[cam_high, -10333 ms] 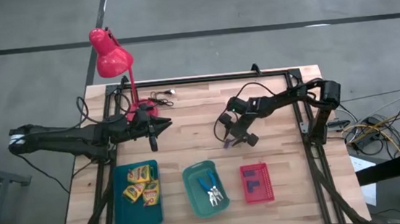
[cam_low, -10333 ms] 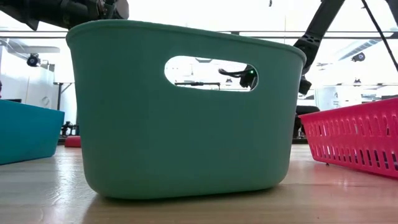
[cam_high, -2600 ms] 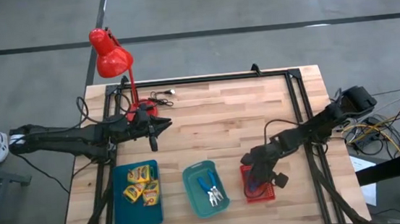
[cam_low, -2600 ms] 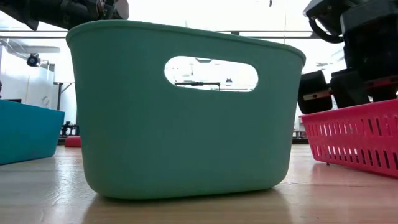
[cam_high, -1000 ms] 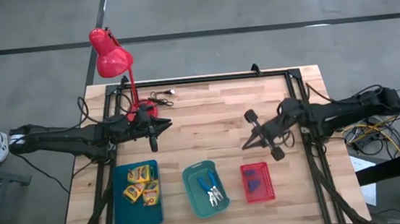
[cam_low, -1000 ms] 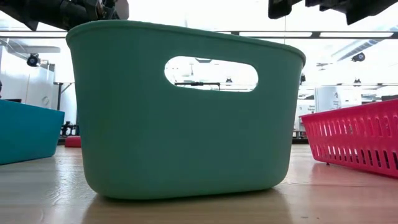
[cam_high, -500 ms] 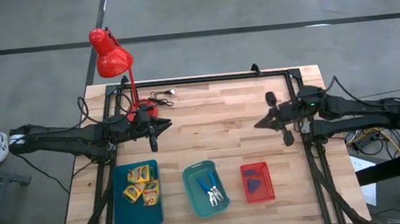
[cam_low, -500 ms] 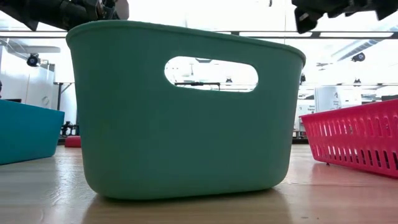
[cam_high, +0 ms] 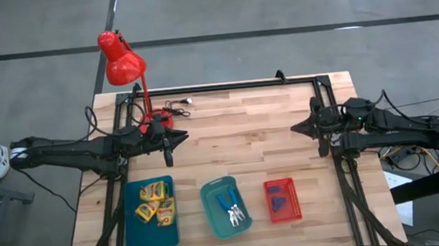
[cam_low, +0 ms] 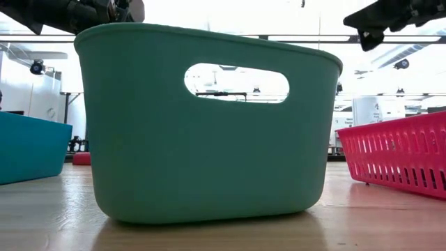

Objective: Pick & Place School Supplies
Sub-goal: Return to Home Position

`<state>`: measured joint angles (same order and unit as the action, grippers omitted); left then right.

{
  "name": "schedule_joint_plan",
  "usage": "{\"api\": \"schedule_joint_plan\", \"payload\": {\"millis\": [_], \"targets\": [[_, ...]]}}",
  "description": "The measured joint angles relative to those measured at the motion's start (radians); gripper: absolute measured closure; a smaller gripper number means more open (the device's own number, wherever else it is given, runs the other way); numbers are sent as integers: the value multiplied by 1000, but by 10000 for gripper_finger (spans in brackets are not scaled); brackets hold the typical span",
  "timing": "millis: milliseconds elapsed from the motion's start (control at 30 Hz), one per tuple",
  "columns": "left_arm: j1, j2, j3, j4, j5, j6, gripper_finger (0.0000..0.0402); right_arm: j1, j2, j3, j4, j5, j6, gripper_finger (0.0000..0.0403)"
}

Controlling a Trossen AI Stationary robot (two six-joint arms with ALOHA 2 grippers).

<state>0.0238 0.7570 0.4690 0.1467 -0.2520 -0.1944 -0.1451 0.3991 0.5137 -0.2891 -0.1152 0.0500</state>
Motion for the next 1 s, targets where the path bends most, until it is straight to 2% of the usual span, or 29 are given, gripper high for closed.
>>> {"api": "schedule_joint_plan", "payload": {"millis": [167,367,567,833,1000], "targets": [[0,0,0,0,0,0,335,10,-117,-61,-1,88,17,395],[0,0,0,0,0,0,335,10,-261,-149,-1,93,34,395],[0,0,0,0,0,0,335,10,-399,-245,-7,100,127,395],[0,0,0,-9,0,0,335,10,-399,-287,-26,115,161,395],[0,0,0,-10,0,0,335,10,-398,-343,56,111,207,395]]}}
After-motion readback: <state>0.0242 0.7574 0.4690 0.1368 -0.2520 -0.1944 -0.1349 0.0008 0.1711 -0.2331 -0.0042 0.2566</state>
